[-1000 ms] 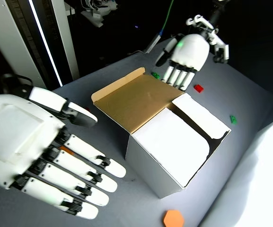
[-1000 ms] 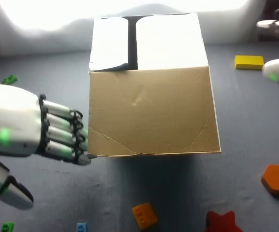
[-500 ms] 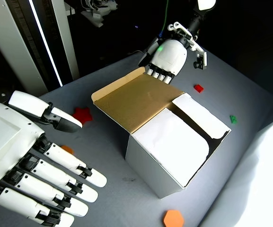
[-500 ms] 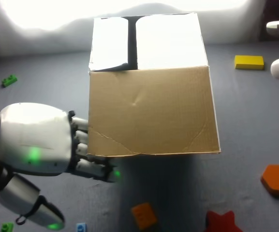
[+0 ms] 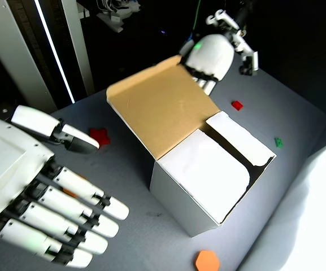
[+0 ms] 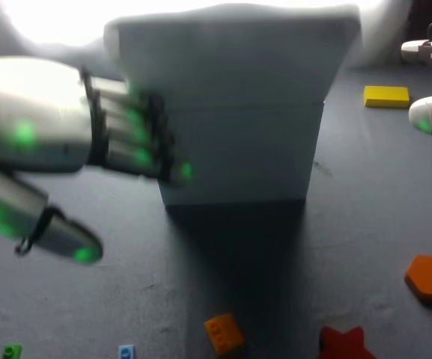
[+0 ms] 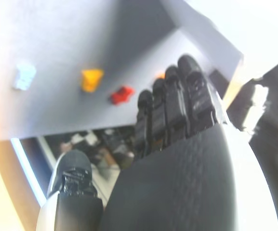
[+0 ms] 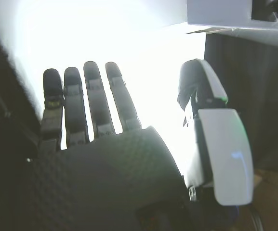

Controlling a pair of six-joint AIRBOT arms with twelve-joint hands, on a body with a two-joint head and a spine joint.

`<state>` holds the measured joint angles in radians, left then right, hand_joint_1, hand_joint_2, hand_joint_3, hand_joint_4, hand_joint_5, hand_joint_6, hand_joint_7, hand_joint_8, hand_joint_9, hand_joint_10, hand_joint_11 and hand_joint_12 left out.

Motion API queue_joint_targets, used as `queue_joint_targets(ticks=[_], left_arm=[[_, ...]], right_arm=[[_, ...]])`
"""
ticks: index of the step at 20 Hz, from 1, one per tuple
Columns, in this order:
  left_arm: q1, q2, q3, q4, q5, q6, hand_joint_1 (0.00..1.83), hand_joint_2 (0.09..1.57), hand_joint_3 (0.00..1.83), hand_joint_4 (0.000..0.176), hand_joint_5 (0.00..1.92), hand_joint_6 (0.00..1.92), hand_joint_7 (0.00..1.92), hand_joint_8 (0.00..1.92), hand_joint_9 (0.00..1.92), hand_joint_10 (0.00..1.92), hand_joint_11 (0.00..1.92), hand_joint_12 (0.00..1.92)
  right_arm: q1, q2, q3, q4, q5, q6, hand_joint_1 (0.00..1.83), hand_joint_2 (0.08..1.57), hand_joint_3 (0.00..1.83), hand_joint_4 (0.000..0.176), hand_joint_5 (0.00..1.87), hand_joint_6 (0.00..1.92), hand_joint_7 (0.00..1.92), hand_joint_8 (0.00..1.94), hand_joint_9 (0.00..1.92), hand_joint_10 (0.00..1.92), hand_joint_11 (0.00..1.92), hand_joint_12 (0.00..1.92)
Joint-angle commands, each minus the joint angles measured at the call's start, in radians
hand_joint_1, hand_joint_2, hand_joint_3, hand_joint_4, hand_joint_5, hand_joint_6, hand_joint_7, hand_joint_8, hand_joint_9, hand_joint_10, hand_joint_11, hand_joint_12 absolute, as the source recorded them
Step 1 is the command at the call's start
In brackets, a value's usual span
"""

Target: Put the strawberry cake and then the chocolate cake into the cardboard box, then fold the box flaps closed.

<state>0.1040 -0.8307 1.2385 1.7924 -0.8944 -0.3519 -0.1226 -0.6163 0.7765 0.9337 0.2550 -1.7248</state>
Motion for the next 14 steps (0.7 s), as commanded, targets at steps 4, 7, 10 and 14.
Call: queue_joint_targets(ticks=[4,7,10,14], left_arm=[[-0.144,-0.027,0.041,0.002,-0.046,-0.048,0.00,1.24,0.01,0.000,0.18,0.00,0.16,0.00,0.19,0.00,0.00,0.68],[-0.185,-0.104,0.122,0.021,-0.049,-0.050,0.00,1.24,0.00,0.000,0.19,0.00,0.17,0.00,0.19,0.00,0.00,0.71],[-0.195,-0.197,0.230,0.024,-0.053,-0.048,0.00,1.23,0.00,0.000,0.18,0.00,0.16,0.00,0.19,0.00,0.00,0.71],[-0.185,-0.343,0.425,0.027,-0.071,-0.025,0.00,1.23,0.00,0.000,0.18,0.00,0.15,0.00,0.17,0.00,0.00,0.65]], right_arm=[[0.015,0.007,0.003,-0.014,0.074,0.007,0.00,1.26,0.00,0.000,0.17,0.01,0.19,0.00,0.16,0.00,0.00,0.54],[0.015,0.006,0.003,-0.014,0.051,-0.005,0.00,1.26,0.00,0.000,0.17,0.00,0.20,0.01,0.16,0.01,0.00,0.54],[0.020,0.005,0.003,-0.014,0.049,-0.001,0.00,1.26,0.00,0.000,0.14,0.00,0.19,0.00,0.16,0.01,0.00,0.58],[0.025,0.004,0.003,-0.014,0.049,-0.001,0.00,1.27,0.00,0.000,0.11,0.00,0.16,0.00,0.15,0.00,0.00,0.51]])
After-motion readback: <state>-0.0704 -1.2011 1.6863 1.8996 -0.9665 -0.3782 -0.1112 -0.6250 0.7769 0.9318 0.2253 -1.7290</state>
